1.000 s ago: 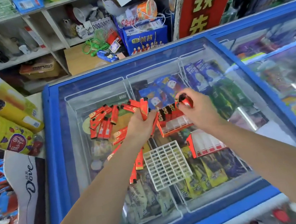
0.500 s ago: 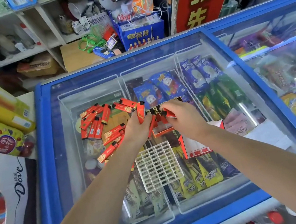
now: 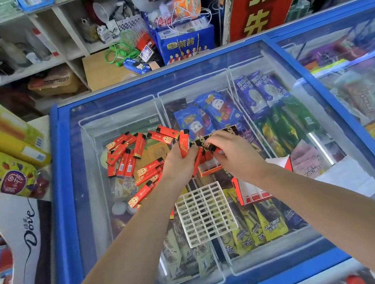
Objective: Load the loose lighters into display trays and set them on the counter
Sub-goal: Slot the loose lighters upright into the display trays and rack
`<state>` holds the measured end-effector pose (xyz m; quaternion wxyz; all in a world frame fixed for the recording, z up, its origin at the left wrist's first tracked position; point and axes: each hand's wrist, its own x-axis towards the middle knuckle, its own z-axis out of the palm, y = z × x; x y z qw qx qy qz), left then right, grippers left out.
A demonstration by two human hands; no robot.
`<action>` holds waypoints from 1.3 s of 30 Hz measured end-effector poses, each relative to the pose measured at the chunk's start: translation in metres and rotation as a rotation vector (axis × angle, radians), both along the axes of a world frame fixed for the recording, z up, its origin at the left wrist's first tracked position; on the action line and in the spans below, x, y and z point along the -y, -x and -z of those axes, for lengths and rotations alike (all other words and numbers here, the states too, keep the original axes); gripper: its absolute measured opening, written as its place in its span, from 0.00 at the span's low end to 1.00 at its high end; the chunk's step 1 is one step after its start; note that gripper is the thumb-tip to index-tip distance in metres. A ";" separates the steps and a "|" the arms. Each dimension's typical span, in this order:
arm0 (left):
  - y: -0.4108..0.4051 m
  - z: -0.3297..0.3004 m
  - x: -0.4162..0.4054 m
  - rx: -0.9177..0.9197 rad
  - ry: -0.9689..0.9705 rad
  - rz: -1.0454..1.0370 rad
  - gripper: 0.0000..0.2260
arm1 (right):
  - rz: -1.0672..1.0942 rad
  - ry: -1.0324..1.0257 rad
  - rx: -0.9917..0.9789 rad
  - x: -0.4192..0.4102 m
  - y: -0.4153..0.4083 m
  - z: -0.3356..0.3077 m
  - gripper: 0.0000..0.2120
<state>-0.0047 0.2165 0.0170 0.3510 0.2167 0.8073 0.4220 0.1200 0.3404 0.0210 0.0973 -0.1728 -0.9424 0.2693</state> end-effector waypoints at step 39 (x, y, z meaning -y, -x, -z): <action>-0.006 -0.010 -0.009 -0.008 0.033 -0.017 0.10 | 0.301 0.243 -0.078 -0.020 -0.026 -0.004 0.12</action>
